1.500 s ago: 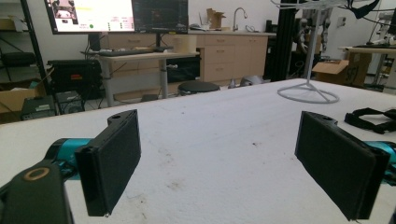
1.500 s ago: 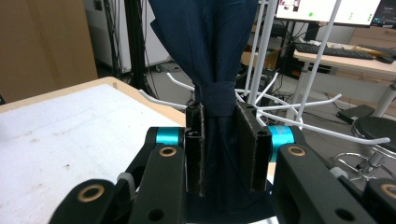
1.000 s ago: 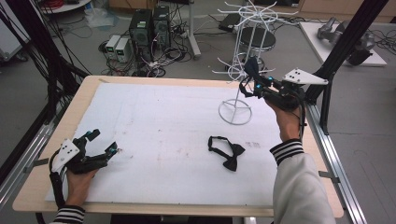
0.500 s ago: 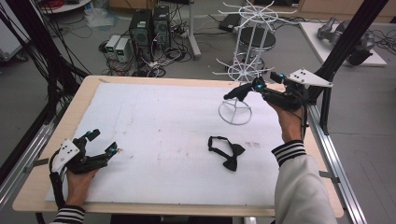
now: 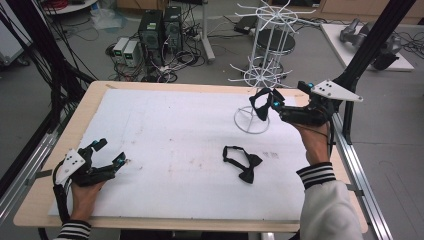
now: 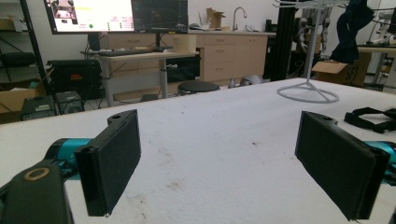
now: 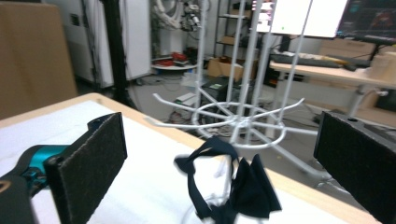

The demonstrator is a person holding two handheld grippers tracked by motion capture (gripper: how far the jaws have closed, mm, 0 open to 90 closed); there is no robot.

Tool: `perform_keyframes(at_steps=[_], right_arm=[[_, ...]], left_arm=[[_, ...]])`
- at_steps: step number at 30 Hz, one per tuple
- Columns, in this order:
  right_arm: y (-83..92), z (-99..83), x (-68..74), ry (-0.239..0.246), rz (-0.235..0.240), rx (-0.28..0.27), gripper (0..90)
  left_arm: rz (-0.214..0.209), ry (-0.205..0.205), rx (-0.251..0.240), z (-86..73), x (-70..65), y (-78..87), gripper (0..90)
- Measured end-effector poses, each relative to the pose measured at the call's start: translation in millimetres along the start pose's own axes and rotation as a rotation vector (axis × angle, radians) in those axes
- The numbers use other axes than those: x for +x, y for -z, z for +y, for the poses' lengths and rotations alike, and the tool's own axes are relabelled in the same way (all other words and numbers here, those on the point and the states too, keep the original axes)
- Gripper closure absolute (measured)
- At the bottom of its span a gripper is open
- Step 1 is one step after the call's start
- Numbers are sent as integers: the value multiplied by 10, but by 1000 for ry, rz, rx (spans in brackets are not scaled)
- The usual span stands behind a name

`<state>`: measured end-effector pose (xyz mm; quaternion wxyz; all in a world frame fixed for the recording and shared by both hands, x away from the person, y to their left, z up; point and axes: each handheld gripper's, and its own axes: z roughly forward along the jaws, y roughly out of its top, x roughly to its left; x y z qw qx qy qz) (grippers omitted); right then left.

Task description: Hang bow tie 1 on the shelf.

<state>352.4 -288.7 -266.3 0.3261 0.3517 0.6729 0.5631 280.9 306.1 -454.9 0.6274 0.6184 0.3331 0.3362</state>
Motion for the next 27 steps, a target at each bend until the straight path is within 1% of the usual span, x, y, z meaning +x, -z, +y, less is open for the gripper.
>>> perform_keyframes(at_steps=[3,5,7,9,11,14,17,19,21,22,26,27], right_arm=[[75,-33,54,2,22,-9,18],[120,-78,103,17,43,-5,18],[169,-133,164,37,45,5,18],[207,-183,206,50,55,4,18],[245,-242,248,57,71,-4,18],[308,-331,309,72,78,-14,18],[359,-414,343,70,89,-11,17],[391,-480,354,76,91,3,18],[414,-531,345,65,90,-3,18],[429,-556,341,49,90,-2,18],[493,-660,323,14,79,-1,18],[507,-693,327,13,76,-2,18]], left_arm=[[0,1,-1,0,1,-1,147],[-1,1,-1,0,1,-1,147],[-2,-1,-1,0,0,0,147],[-2,0,-1,0,1,0,147],[-1,1,-1,0,1,-1,147],[-3,0,-1,0,1,0,147],[-2,0,0,0,2,-1,147],[-2,1,-1,-1,-4,-2,147],[0,-1,-1,0,-4,-2,147],[-2,-3,2,0,-3,0,147],[-1,-2,2,0,-4,-1,147],[-1,-2,2,0,-5,-1,147]])
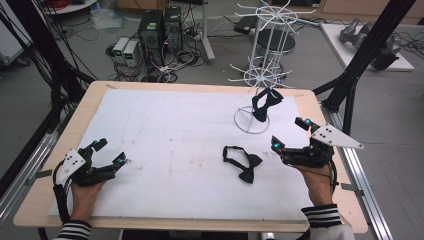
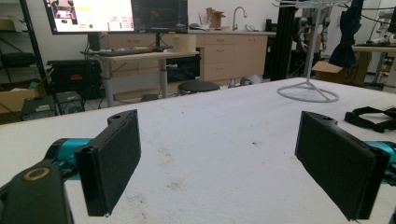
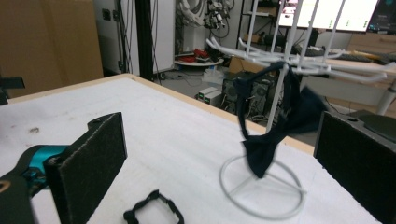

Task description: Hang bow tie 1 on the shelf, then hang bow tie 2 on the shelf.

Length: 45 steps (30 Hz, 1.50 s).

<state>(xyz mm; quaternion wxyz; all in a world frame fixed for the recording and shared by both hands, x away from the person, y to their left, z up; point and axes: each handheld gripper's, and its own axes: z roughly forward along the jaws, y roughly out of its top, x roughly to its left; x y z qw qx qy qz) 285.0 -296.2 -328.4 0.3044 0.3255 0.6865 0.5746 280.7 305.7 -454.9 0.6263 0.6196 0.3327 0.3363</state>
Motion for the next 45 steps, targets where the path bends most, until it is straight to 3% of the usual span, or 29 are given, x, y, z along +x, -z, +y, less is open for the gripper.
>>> perform_keyframes(at_steps=[8,15,35,40,45], right_arm=[[70,-329,84,-36,-48,14,18],[58,-439,115,-40,-73,29,18],[46,-395,74,-39,-77,39,19],[8,-357,38,-31,-52,60,19],[-56,-251,-24,9,3,94,19]], left_arm=[[1,-1,1,0,2,0,147],[3,-5,2,1,-4,-2,147],[5,0,2,1,0,-3,147],[4,1,2,1,0,-3,147],[5,1,2,1,0,-3,147]])
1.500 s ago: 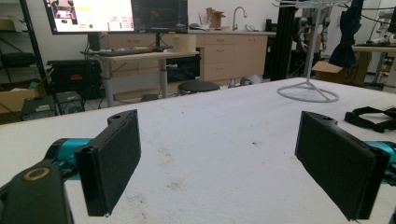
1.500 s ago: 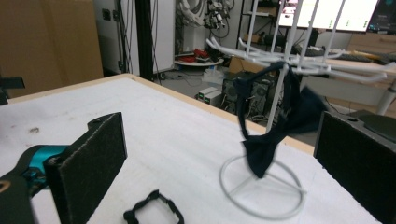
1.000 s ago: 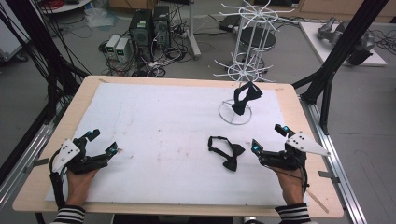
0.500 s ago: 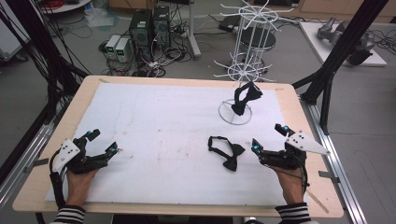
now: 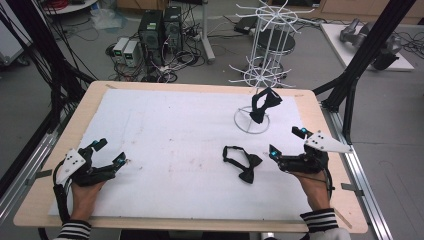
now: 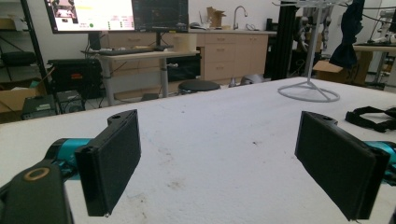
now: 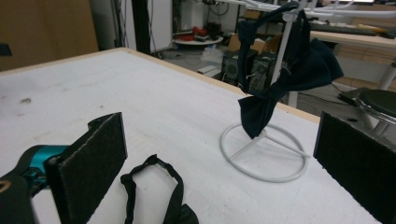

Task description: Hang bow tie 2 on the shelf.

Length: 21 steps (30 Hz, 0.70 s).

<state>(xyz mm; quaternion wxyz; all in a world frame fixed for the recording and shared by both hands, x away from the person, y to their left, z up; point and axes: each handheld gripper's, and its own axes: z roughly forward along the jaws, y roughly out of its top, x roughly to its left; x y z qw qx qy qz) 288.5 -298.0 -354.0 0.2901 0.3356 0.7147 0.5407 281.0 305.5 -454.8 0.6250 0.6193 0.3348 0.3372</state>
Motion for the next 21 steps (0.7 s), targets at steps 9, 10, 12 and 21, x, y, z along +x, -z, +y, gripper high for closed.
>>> perform_keyframes(at_steps=[9,10,12,21], right_arm=[[-93,134,-37,53,46,49,19],[-100,136,-33,54,50,53,19],[-114,134,-31,60,54,58,19],[-141,107,-19,89,94,113,22]], left_arm=[[-1,1,0,0,1,0,148],[-1,1,0,0,1,0,147],[-1,1,0,0,1,0,147],[-1,2,0,0,1,-1,147]])
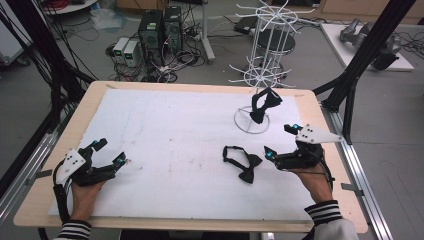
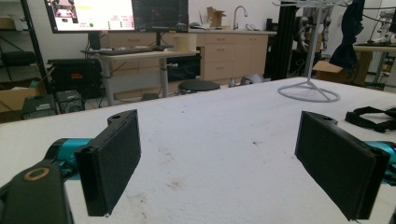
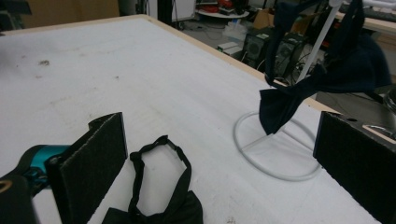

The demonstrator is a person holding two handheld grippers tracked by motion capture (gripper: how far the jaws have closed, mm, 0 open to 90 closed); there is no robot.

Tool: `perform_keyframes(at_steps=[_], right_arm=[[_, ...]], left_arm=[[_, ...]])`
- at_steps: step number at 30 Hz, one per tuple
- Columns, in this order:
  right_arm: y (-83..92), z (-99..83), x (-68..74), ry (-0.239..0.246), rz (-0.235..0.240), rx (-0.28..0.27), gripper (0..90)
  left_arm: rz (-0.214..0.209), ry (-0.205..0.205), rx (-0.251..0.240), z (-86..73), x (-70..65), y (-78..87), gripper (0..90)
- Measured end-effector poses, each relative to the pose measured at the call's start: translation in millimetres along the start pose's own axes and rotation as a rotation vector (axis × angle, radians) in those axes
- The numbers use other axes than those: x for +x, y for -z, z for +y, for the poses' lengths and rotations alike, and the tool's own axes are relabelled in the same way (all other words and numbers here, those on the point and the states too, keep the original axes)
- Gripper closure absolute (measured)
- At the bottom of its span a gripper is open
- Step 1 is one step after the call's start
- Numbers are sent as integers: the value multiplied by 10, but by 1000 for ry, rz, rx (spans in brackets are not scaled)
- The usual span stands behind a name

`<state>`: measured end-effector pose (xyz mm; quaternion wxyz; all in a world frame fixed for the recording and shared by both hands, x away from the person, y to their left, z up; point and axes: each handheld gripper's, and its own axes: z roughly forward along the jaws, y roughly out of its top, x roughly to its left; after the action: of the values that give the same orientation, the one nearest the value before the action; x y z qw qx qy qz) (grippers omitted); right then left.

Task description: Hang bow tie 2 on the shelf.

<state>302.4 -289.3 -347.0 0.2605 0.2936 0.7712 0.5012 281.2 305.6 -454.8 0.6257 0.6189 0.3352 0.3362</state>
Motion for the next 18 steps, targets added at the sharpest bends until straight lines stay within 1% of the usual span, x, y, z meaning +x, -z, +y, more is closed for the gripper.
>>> perform_keyframes(at_steps=[3,4,8,9,14,17,18], right_arm=[[-19,-8,5,13,18,37,22],[-27,-10,-1,23,22,41,22],[-55,-12,-4,29,43,72,22],[-67,-14,-11,37,45,77,23],[-121,-23,-5,69,82,148,44],[-168,-35,5,84,94,189,43],[-183,-37,9,81,98,206,44]], left_arm=[[0,0,-1,0,0,-1,147],[0,0,0,0,0,0,147],[-1,0,0,0,0,0,147],[1,0,-2,-1,-1,-1,147],[0,3,-1,0,-1,-1,147],[0,3,-1,0,0,-2,147],[0,3,-1,0,-1,-2,147]])
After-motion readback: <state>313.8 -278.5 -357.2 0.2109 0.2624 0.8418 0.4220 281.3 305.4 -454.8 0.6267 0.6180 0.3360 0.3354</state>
